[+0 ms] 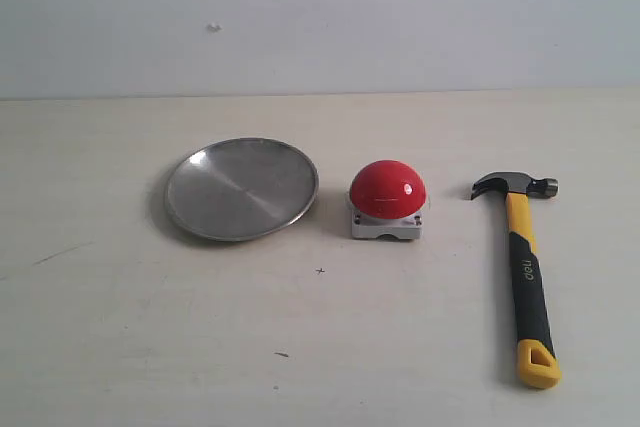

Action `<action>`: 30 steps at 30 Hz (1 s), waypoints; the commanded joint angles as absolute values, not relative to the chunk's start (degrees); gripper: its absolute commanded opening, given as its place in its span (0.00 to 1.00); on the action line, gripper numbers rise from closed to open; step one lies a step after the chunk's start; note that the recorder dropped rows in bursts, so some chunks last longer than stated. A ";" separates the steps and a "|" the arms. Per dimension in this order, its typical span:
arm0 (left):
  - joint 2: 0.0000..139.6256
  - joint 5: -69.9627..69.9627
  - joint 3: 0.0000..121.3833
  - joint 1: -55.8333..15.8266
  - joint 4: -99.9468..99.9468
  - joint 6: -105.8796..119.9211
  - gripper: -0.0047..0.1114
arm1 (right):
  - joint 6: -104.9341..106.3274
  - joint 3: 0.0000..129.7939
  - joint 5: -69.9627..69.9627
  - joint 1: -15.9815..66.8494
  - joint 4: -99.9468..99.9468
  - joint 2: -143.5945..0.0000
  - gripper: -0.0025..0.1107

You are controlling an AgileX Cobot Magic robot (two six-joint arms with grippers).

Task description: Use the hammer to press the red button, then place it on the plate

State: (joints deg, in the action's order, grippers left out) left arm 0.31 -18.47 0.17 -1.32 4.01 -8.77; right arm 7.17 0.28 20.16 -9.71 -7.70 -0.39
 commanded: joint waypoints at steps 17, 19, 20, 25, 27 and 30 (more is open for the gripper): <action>0.00 -18.31 0.00 -1.16 3.85 -9.03 0.04 | 7.38 0.00 19.95 -10.01 -7.63 0.00 0.02; 0.00 -18.31 0.00 -1.16 3.85 -9.03 0.04 | 7.38 0.00 19.95 -10.01 -7.63 0.00 0.02; 0.00 -18.31 0.00 -1.16 3.85 -9.03 0.04 | 7.50 0.00 19.58 -10.01 -7.37 0.00 0.02; 0.00 -18.31 0.00 -1.16 3.85 -9.03 0.04 | 7.27 0.00 8.97 -10.01 -18.10 0.00 0.02; 0.00 -18.31 0.00 -1.16 3.85 -9.03 0.04 | 7.27 0.00 3.59 -10.01 -32.62 0.00 0.02; 0.00 -18.31 0.00 -1.16 3.85 -9.03 0.04 | 7.80 0.00 -4.95 -10.01 -42.47 0.00 0.02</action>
